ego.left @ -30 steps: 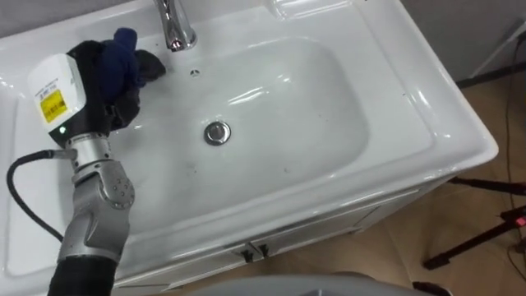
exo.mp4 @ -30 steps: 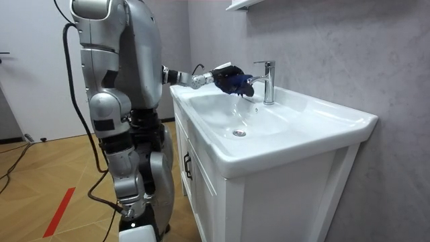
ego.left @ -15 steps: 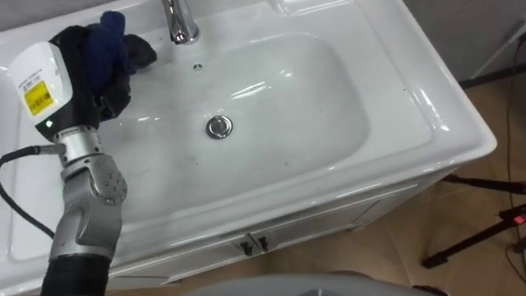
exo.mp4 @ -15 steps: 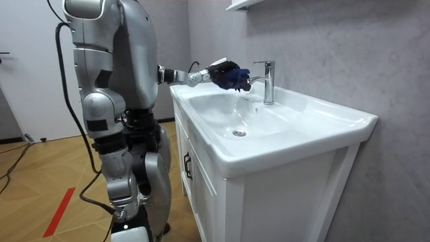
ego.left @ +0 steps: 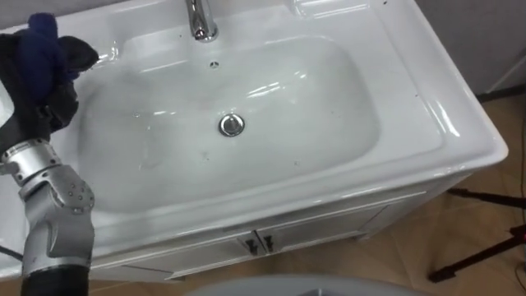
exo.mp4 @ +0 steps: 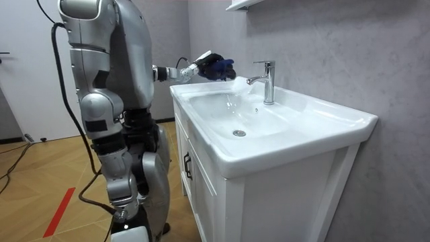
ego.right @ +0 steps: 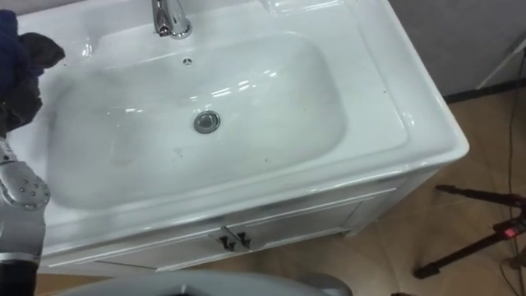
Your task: Wipe basin
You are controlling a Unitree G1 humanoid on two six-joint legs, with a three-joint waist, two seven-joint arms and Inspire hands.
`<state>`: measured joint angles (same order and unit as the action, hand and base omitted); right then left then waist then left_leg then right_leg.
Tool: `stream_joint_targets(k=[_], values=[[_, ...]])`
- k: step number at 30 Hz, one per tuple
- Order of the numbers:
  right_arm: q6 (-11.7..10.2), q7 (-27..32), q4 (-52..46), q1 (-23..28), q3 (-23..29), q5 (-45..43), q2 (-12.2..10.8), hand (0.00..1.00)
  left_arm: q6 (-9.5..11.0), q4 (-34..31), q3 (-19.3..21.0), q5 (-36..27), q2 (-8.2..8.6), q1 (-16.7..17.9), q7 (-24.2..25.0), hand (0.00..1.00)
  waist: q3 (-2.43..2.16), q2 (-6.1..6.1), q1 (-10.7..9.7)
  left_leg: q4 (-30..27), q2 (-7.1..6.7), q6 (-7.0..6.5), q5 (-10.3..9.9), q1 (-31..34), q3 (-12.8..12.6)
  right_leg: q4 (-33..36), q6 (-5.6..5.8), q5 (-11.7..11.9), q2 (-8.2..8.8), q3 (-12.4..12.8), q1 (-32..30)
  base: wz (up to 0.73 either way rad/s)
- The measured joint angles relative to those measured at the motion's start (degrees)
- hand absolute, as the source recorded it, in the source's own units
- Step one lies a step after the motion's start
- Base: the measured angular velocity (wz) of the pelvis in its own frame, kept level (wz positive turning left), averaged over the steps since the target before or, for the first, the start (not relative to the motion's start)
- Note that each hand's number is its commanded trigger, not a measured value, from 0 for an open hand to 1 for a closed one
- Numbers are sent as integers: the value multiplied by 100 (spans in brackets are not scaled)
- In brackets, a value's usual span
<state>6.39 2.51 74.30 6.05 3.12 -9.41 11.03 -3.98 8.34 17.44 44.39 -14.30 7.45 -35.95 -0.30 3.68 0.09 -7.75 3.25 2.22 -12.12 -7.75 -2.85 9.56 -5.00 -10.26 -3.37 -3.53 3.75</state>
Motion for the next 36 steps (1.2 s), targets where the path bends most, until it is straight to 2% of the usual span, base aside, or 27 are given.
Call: stream_joint_targets(k=[3,7,16,17,18,19,36], values=[[-2,47,-78,51,40,7,1,0,-99,116,103,-3,-34,0,0,100,1,0,42,-1,-12,0,0,26,63,-23,12,-8,23,-122,7,16],[-9,46,-127,61,49,5,3,0,-173,275,106,-49,-40,1,-1,100,5,-1,96,0,-23,0,0,40,81,-71,20,-12,36,-146,13,9],[-60,29,-141,76,43,5,5,0,-193,641,64,-49,-37,83,43,100,13,-10,90,0,-25,0,0,116,111,-90,20,-12,34,-176,-5,0],[-62,29,-130,84,43,7,5,0,-193,641,55,-49,-37,94,43,88,13,-10,85,0,-26,0,0,116,111,-92,20,-12,34,-176,-3,0],[-65,28,-110,78,42,7,4,0,-192,641,39,-49,-37,105,47,55,13,-10,74,0,-27,0,0,116,111,-94,20,-12,36,-175,-2,0],[-65,28,-87,76,41,13,4,0,-193,641,39,-49,-37,109,50,0,13,-10,60,0,-28,0,0,116,112,-95,21,-12,36,-175,-2,0],[-4,23,-78,141,64,16,1,0,-195,616,52,-219,-39,85,50,0,29,46,-19,-4,-28,0,0,81,116,-91,22,-13,37,-166,5,0]])
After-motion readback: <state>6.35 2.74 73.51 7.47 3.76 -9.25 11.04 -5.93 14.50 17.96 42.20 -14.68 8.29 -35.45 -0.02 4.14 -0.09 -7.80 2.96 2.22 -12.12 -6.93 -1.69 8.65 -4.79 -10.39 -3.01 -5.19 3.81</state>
